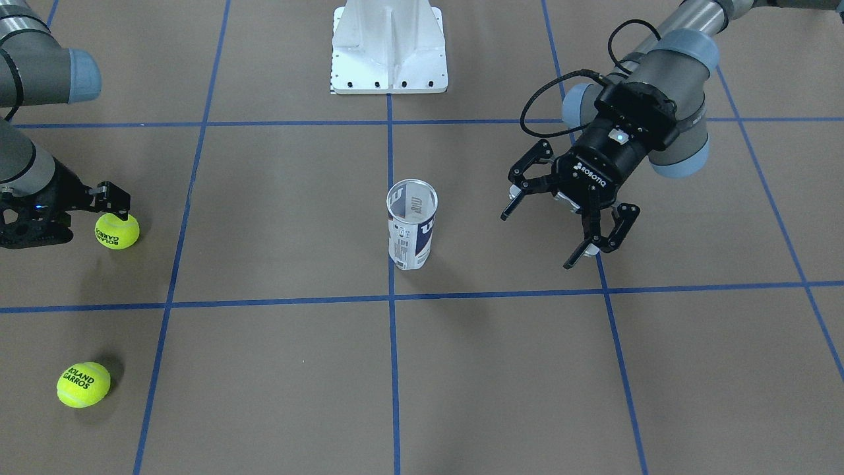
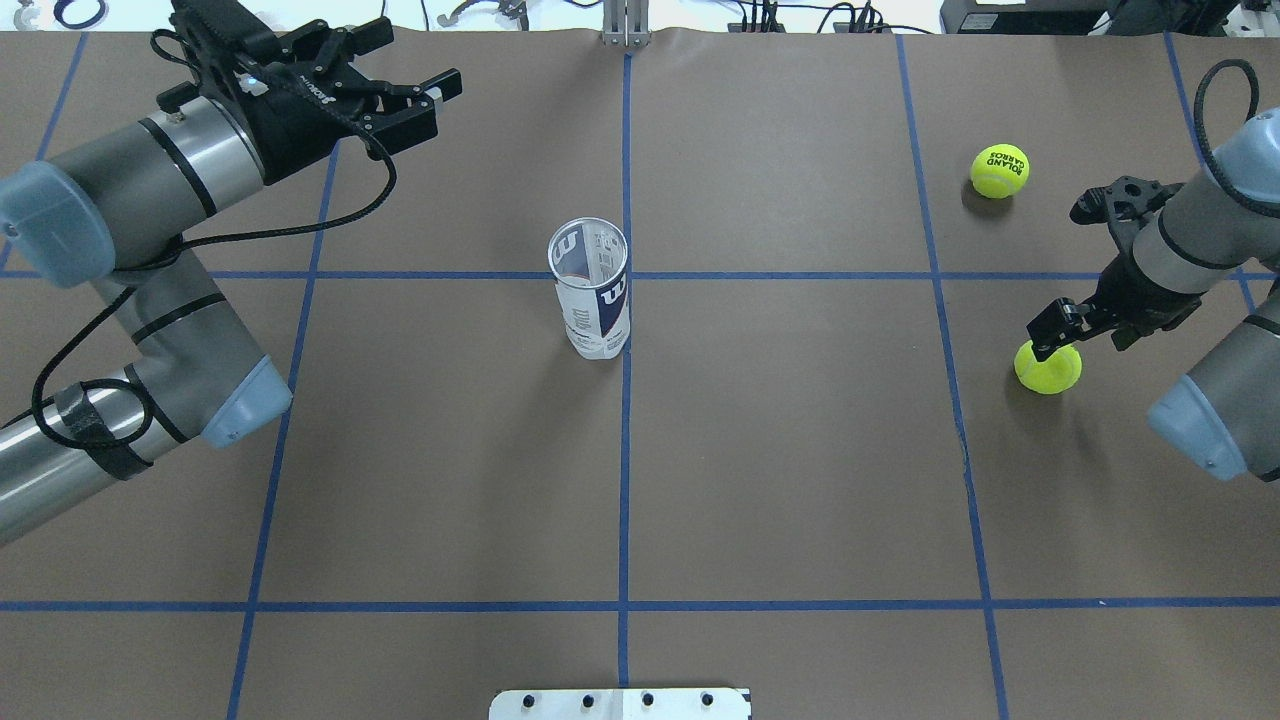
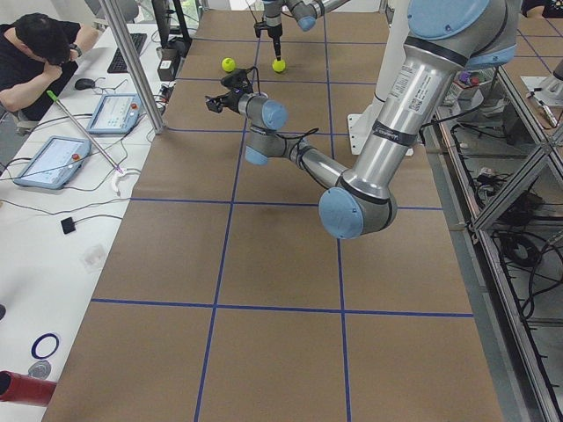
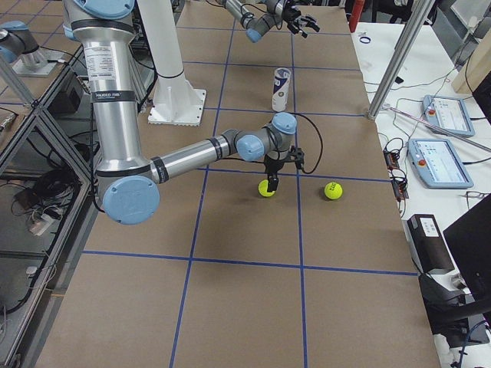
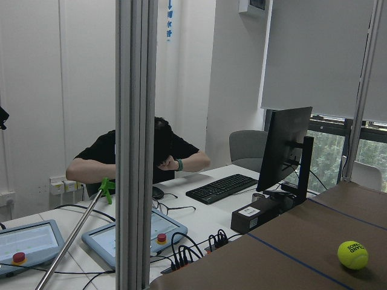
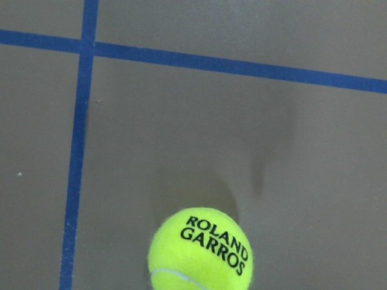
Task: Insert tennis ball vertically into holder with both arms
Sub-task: 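Withdraw the left gripper while the right gripper reaches the nearer yellow ball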
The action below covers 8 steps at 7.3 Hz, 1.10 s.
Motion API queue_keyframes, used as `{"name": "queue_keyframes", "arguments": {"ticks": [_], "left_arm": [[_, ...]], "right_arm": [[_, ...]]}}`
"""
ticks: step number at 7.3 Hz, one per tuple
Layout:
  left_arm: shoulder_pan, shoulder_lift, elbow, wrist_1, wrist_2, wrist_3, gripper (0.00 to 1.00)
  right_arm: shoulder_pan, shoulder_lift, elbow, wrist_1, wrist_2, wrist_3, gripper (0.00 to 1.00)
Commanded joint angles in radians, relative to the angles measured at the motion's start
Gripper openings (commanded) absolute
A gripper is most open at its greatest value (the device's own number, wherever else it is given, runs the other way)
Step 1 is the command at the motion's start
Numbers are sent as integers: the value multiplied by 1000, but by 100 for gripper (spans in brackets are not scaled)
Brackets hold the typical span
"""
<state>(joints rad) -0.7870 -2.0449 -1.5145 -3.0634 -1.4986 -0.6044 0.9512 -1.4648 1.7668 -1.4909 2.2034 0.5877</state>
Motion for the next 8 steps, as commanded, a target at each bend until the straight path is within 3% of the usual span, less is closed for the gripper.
{"name": "queue_keyframes", "arguments": {"ticks": [1,5,6,7,8], "left_arm": [[0,2,2,0,0,0,99],[0,2,7,0,1,2,99],[2,2,7,0,0,2,99],[2,2,8,-2,1,3,99],[2,9,8,-2,0,3,99]], "right_arm": [[-25,3,-16,1,-1,-8,99],[-38,23,-66,8,-21,-42,99],[-38,27,-66,6,-21,-42,95],[-38,27,-66,7,-19,-42,77],[-38,27,-66,8,-19,-42,52]]}}
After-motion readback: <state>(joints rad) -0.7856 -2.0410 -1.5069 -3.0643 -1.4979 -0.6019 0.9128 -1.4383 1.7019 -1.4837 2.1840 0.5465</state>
